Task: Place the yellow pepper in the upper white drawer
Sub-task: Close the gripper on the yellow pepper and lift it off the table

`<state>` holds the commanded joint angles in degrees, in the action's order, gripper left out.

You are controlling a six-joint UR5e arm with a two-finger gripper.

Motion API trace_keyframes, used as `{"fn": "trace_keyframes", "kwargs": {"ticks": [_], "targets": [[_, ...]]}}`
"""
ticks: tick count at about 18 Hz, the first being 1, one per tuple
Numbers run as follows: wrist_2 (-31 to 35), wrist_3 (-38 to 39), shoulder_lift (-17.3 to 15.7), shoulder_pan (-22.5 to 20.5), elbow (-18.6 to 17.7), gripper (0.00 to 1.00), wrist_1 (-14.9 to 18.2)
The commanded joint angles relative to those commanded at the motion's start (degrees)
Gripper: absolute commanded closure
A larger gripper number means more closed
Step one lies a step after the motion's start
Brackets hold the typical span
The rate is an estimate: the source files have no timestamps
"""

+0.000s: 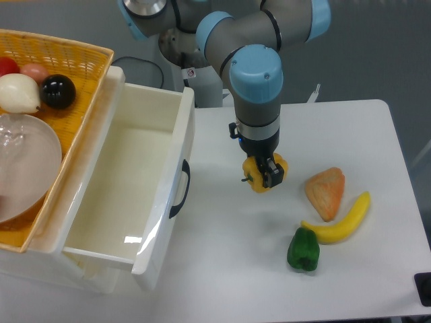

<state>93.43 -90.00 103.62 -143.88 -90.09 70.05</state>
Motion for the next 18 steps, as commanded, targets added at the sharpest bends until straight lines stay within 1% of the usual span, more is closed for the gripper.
{"fn": "trace_keyframes", "kwargs": {"ticks": [4,7,8,11,14,16,18], "targets": [[-0.09,0.96,0.09,-0.17,0.61,0.93,0.26],[-0.17,6.75,0.09,0.17,1.05,0.93,0.53],[-0.26,7.38,0.17,0.26,1.23,0.93,0.70],[-0.35,7.56,0.17,0.18,2.37,0.93,1.93],[-0.53,7.65,0.96,-0.52,4.39,0.93,2.20],[-0.88,8.08,0.97,-1.49,4.57,0.93,2.20],[-1.58,10.36,0.79,-1.76,5.01,0.93,2.28]]}}
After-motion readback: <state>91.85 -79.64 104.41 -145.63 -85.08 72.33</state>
